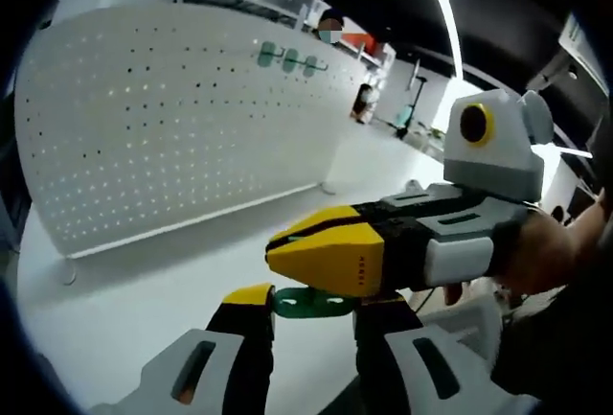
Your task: Insert the hook assembly into the mounting plate slot until the hook locks in place.
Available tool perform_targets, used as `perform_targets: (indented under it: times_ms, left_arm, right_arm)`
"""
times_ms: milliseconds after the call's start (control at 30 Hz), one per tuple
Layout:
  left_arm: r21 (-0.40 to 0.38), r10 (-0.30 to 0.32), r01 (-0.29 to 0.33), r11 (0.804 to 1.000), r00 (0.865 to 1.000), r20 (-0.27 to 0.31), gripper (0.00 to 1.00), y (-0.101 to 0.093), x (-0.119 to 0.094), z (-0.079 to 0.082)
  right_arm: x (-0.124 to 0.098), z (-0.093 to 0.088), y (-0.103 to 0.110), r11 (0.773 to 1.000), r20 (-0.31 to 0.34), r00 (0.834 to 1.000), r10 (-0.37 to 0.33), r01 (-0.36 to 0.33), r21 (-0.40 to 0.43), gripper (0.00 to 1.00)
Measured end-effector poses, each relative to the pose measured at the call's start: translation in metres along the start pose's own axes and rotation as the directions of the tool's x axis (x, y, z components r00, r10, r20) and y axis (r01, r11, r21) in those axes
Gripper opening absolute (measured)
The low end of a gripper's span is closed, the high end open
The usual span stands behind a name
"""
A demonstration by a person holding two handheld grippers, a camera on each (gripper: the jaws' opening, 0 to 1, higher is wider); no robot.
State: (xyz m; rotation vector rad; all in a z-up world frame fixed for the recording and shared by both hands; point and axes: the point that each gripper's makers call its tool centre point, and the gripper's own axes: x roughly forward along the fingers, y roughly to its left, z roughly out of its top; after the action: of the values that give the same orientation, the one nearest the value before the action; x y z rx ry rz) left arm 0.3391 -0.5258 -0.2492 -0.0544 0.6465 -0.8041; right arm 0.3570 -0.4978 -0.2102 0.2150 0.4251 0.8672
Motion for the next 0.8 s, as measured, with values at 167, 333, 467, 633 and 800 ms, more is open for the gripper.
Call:
perform_targets:
  times_ms: [167,333,467,633,800]
  left_arm:
    - [0.000,0.008,-0.008,1.000,1.000,-0.024,0.32,0.008,-0.001,-0.008]
    - [0.048,0.032,-0.029,0.998,0.998,-0.059,0.32,0.017,-0.003,-0.018]
    - [0.069,0.024,-0.018,0.997,0.996,-0.084,0.32,0.022,-0.004,-0.026]
    - [0.114,0.011,0.004,0.994,0.991,-0.134,0.32,0.029,-0.004,-0.036]
    - [0.215,0.033,0.004,0.977,0.986,-0.165,0.32,0.038,-0.006,-0.040]
  right_arm:
    - [-0.002,0.004,-0.004,0.999,0.009,1.000,-0.001,0.000,0.035,0.07]
    - [-0.006,0.009,-0.006,0.999,-0.022,1.000,0.010,-0.009,0.031,0.07]
    - [-0.011,0.005,-0.003,0.998,-0.122,0.991,0.057,-0.054,0.027,0.09]
    - [-0.019,0.002,0.003,0.989,-0.220,0.967,0.131,-0.114,0.090,0.08]
    - [-0.025,-0.015,0.004,0.982,-0.338,0.925,0.174,-0.136,0.134,0.08]
